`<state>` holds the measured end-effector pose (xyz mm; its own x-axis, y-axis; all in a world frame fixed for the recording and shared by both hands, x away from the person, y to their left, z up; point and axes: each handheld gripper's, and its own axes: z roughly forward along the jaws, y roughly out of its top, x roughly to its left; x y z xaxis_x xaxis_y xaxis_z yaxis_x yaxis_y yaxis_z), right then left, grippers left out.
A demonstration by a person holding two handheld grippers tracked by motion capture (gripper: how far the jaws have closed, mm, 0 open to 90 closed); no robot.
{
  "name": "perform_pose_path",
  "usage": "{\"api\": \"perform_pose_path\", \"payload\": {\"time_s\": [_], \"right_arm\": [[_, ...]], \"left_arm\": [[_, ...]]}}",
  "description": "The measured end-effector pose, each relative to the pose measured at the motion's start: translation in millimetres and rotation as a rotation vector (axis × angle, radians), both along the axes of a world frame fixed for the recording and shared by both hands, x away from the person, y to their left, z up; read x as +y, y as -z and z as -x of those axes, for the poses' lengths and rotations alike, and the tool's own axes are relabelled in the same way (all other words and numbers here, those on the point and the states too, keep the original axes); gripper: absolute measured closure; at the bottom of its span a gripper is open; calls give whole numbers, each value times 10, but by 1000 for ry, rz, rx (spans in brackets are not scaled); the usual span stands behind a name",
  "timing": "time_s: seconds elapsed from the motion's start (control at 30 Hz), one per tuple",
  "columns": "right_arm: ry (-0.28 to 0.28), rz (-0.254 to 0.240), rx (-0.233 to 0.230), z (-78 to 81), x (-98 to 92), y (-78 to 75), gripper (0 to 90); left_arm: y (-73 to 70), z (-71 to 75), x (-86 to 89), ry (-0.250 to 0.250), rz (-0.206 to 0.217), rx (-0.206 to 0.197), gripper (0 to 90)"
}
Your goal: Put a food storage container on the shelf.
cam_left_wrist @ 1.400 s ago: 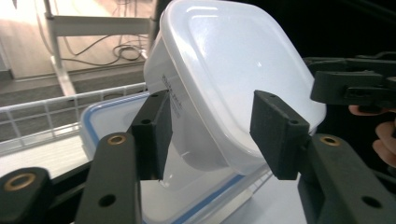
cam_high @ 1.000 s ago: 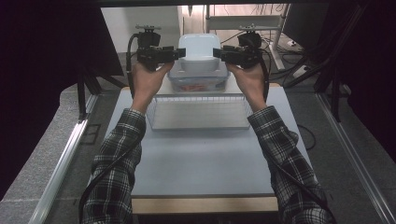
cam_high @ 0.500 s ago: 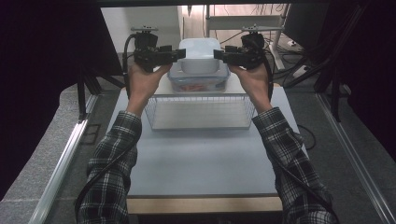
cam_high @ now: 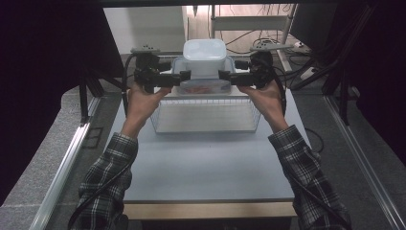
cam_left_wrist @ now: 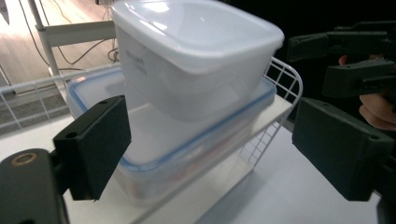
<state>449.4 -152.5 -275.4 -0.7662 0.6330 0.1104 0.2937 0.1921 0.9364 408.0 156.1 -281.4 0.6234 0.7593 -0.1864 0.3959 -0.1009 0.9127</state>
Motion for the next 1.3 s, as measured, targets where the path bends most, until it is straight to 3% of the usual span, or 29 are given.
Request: {"api": "perform_pose_path", "payload": {"time_s": [0.3,0.57,0.93,1.3], "right_arm": [[-15,20,-9,207,-96,198,151],[-33,41,-3,376,-151,364,123],[-56,84,21,553,-163,673,70],[-83,106,48,700,-254,958,27]], "left_arm": [[262,243,-71,52,-62,-2,63],[565,397,-46,86,-64,12,55],[935,592,21,89,-62,37,42],[1276,828,-8,91,-115,23,37]]}}
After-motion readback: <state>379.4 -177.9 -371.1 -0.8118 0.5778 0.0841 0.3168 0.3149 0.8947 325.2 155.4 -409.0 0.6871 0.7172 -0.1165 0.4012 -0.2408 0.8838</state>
